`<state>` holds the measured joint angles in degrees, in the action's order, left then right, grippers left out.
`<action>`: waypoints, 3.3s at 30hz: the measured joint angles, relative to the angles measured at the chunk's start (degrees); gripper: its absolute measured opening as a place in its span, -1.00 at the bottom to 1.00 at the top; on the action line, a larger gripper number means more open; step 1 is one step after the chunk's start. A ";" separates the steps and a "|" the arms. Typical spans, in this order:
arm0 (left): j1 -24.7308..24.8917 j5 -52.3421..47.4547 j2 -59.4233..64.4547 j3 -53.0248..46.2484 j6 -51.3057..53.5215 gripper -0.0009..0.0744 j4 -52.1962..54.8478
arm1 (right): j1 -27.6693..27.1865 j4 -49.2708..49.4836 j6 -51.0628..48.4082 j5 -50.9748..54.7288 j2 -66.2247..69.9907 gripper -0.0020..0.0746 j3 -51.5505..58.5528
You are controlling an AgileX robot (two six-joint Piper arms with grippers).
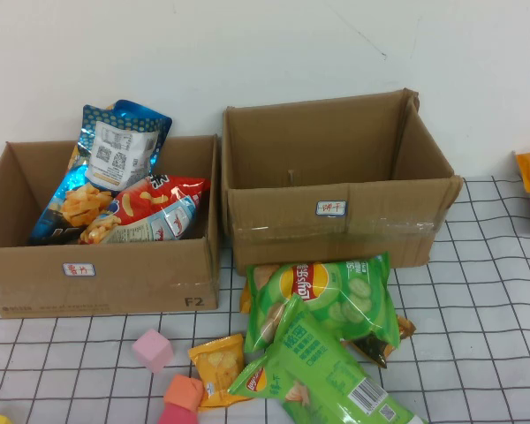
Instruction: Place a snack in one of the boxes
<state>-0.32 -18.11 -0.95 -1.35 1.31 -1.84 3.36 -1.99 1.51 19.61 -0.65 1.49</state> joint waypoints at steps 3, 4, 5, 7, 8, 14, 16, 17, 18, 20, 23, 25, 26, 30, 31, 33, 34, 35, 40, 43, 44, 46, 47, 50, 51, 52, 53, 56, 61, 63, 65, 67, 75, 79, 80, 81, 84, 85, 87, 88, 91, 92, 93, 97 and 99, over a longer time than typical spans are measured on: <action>0.00 0.00 0.00 0.00 0.00 -0.98 0.00 | 0.00 0.00 0.00 0.00 0.00 -0.95 0.00; 0.00 0.00 0.00 0.00 0.00 -0.98 -0.10 | 0.00 0.00 0.00 0.00 0.00 -0.95 0.00; 0.00 0.00 0.00 0.00 0.00 -0.98 -0.13 | 0.00 0.00 0.00 0.00 0.00 -0.95 0.00; 0.00 0.00 0.00 0.00 0.00 -0.98 -0.13 | 0.00 0.00 0.00 0.00 0.00 -0.95 0.00; 0.00 0.00 0.00 0.00 0.00 -0.98 -0.19 | 0.00 0.00 0.00 0.00 0.00 -0.95 0.00; 0.00 0.42 0.00 0.00 0.00 -0.98 -1.61 | 0.00 0.00 0.00 0.00 0.00 -0.95 0.00; 0.00 0.91 0.00 -0.10 0.00 -0.98 -2.83 | 0.00 0.00 0.00 0.00 0.00 -0.95 0.00; 0.00 1.02 0.00 -0.10 0.00 -0.98 -3.09 | 0.00 0.00 0.00 0.00 0.00 -0.95 0.00; 0.00 1.14 0.00 -0.10 0.00 -0.98 -3.30 | 0.00 0.00 0.00 0.00 0.00 -0.95 0.00; 0.00 1.14 0.00 -0.10 0.00 -0.98 -3.55 | 0.00 0.00 0.00 0.00 0.00 -0.95 0.00; 0.00 1.23 0.00 -0.10 -0.46 -0.98 -3.63 | 0.00 0.00 0.10 0.00 0.00 -0.95 0.00; 0.00 1.48 0.00 -0.10 -1.63 -0.98 -3.77 | 0.00 0.00 0.10 0.00 0.00 -0.95 0.00; 0.00 1.61 0.00 -0.10 -2.13 -0.98 -3.90 | 0.00 0.00 0.10 0.00 0.00 -0.95 0.00; 0.00 3.24 0.00 -0.10 -5.60 -0.98 -4.55 | 0.00 0.37 0.19 0.00 0.00 -0.95 0.00; 0.00 3.82 0.00 -0.10 -6.54 -0.98 -5.18 | 0.00 0.51 0.19 0.00 0.00 -0.95 0.00; 0.00 4.90 0.00 -0.10 -8.63 -0.98 -7.43 | 0.00 0.97 0.19 0.00 0.00 -0.95 0.00; 0.00 5.55 0.00 -0.10 -10.08 -0.98 -9.62 | 0.00 1.28 0.19 0.00 0.00 -0.95 0.00; 0.00 6.45 0.00 -0.10 -11.89 -0.98 -12.52 | 0.00 1.64 0.19 0.00 0.00 -0.95 0.00; 0.00 11.38 0.00 -0.10 -21.12 -0.98 -30.29 | 0.00 4.77 0.32 0.00 0.00 -0.95 0.00; 0.00 13.35 0.00 -0.10 -21.78 -0.98 -34.65 | 0.00 5.94 0.32 0.00 0.00 -0.95 0.00; 0.00 14.34 0.00 -0.10 -21.78 -0.98 -35.12 | 0.00 5.94 0.32 0.00 0.00 -0.95 0.00; 0.00 15.44 0.00 -0.10 -21.27 -0.98 -35.83 | 0.00 5.94 0.32 0.00 0.00 -0.95 0.00; 0.00 15.74 0.00 -0.10 -21.17 -0.98 -36.13 | 0.00 5.94 0.32 0.00 0.00 -0.95 0.00; 0.00 15.94 0.00 -0.10 -22.12 -0.98 -37.42 | 0.00 6.16 0.32 0.00 0.00 -0.95 0.00; 0.10 15.83 0.00 -0.10 -22.22 -0.98 -37.40 | 0.00 6.29 0.32 0.00 0.00 -0.95 0.00; 0.32 15.35 0.00 -0.10 -21.66 -0.98 -37.14 | 0.00 6.29 0.32 0.00 0.00 -0.95 0.00; 0.72 13.91 0.00 0.31 -20.19 -0.98 -36.30 | 0.00 6.33 0.32 0.00 0.00 -0.95 0.00; 2.50 6.07 0.00 5.22 -10.11 -0.98 -33.18 | 0.00 6.43 0.32 0.00 0.00 -0.95 0.00; 4.13 -7.78 4.82 17.15 6.67 -0.98 -30.91 | 0.00 6.47 0.32 0.00 0.00 -0.95 0.00; 4.16 -12.89 8.67 20.90 11.20 -0.98 -30.29 | 0.00 6.56 0.32 0.00 0.00 -0.95 0.00; 4.16 -17.21 13.07 24.05 17.94 -0.98 -30.14 | 0.00 6.56 0.32 0.00 0.00 -0.95 0.00; 4.27 -20.79 18.12 26.73 26.71 -0.98 -31.09 | 0.00 6.56 0.32 0.00 0.00 -0.95 0.00; 9.51 -27.25 35.36 32.43 48.26 -0.98 -37.15 | 0.00 6.84 0.32 0.00 0.00 -0.95 0.00; 13.63 -27.61 42.02 33.89 51.49 -0.98 -37.30 | 0.00 6.84 0.32 0.00 0.00 -0.95 0.00; 14.93 -27.34 43.75 34.13 51.89 -0.98 -37.30 | 0.00 6.84 0.32 0.00 0.00 -0.95 0.00; 16.29 -26.60 45.43 34.55 52.41 -0.98 -37.18 | 0.00 6.84 0.32 0.00 0.00 -0.95 0.00; 20.43 -23.46 50.33 35.94 52.79 -0.98 -36.26 | 0.00 6.93 0.32 0.00 0.00 -0.95 0.00; 22.01 -22.43 51.64 36.46 52.79 -0.98 -35.89 | 0.00 6.93 0.32 0.00 0.00 -0.95 0.00; 25.21 -19.95 54.98 37.90 52.91 -0.98 -35.30 | 0.00 6.93 0.32 0.00 0.00 -0.95 0.00; 26.53 -19.01 56.34 38.55 52.91 -0.98 -35.17 | 0.00 6.93 0.32 0.00 0.00 -0.95 0.00; 31.21 -16.24 61.74 41.25 52.91 -0.98 -34.55 | 0.00 6.93 0.32 0.00 0.00 -0.95 0.00; 32.90 -15.59 63.60 42.24 52.91 -0.98 -34.23 | 0.00 6.93 0.32 0.00 0.00 -0.95 0.00; 34.59 -15.01 65.46 43.23 52.91 -0.98 -33.83 | 0.00 6.93 0.32 0.00 0.00 -0.95 0.00; 40.83 -13.54 72.10 46.93 50.79 -0.95 -29.72 | 0.00 6.93 0.32 0.00 0.00 -0.95 0.00; 43.97 -13.43 75.62 48.91 48.82 -0.84 -26.07 | 0.00 6.93 0.32 0.00 0.00 -0.95 0.00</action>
<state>43.66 -31.54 74.68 47.56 50.13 -27.91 3.36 4.94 1.83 19.61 -0.65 1.49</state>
